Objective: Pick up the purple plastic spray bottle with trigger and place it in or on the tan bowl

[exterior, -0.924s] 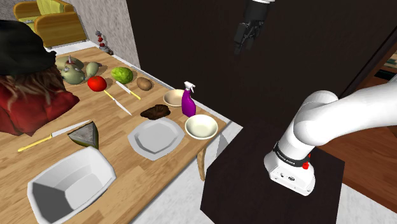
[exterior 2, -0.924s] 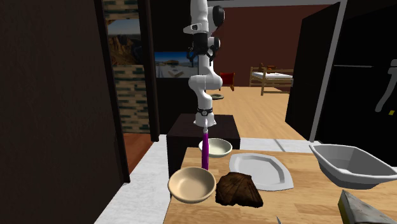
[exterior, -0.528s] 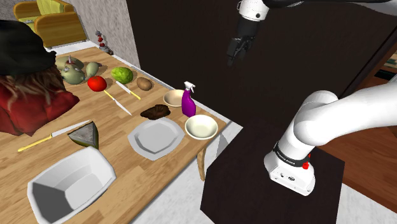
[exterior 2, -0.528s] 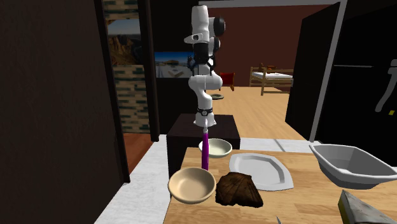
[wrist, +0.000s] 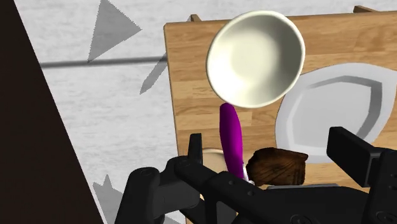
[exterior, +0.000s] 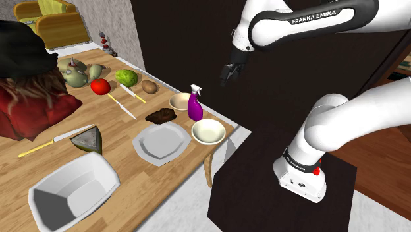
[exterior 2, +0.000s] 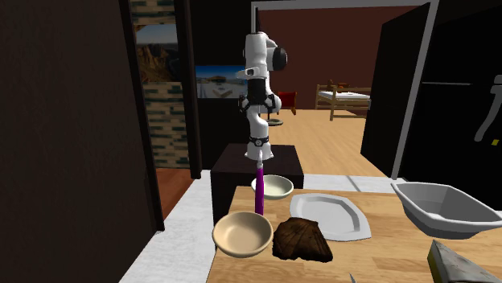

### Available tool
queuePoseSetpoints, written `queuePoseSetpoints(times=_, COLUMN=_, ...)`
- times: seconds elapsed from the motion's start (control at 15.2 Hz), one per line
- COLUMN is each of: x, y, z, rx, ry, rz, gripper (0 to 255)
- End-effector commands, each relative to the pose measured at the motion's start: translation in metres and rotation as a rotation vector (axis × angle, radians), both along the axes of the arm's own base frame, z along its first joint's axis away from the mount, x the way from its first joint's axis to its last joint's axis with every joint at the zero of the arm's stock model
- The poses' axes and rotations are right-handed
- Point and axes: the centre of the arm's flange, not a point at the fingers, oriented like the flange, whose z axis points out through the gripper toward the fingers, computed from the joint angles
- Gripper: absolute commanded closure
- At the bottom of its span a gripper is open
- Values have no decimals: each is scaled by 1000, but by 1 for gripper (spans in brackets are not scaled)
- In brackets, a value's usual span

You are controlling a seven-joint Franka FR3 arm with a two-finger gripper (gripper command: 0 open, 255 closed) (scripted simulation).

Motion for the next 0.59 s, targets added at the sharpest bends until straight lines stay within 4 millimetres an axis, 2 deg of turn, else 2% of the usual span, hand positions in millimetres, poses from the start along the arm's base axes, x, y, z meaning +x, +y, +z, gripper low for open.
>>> queuePoseSetpoints(times=0.0, x=8, y=3, z=-25, rx=-3, ry=-25, rz=3, gripper=0)
queuePoseSetpoints(times=0.53, x=51, y=14, z=-118, rx=-15, ry=-109, rz=17, gripper=0)
